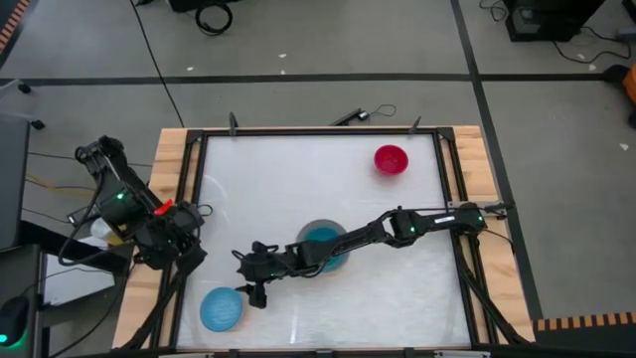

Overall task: Nest bowls inside each other
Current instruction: Stack the light blue bowl on top of the blue bowl

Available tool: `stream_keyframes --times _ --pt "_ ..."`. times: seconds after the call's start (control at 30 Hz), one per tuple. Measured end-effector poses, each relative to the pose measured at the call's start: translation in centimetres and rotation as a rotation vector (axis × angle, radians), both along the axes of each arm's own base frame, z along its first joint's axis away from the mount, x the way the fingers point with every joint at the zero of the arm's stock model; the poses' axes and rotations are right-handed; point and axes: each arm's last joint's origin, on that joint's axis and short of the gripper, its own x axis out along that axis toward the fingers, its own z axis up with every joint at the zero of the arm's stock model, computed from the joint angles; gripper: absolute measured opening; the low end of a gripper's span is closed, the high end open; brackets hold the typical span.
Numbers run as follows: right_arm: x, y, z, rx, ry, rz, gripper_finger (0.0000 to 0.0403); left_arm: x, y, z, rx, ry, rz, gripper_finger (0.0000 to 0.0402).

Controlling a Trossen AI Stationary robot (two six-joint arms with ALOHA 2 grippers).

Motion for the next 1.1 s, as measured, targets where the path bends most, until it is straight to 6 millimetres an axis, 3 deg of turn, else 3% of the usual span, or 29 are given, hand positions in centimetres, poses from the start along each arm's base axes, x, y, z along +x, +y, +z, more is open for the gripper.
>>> stream_keyframes --times 0.13,0.37,0.6,0.9,1.1 --pt "-0.1 -0.1 -0.2 0.030 0.033 -0.059 0.0246 0.3 -0.6 -0.2 -0.048 -0.002 0.003 0.0212" --pt "0.1 0.2 1.1 0.237 0.019 -0.078 0.0229 0.9 -2.9 -2.9 -0.073 0.036 -0.049 0.0212" --pt "-0.8 0.4 0.5 0.174 0.140 -0.180 0.0228 0.8 -6.0 -6.7 -0.145 0.100 -0.129 0.0212" --pt "-2.4 -1.1 7.2 0.093 0.118 -0.241 0.0228 0.4 -8.4 -11.8 -0.134 0.181 -0.105 0.0209" --pt "-4.3 -2.5 11.3 -0.004 0.145 -0.301 0.0228 0.6 -9.1 -14.0 -0.098 0.203 -0.097 0.0171"
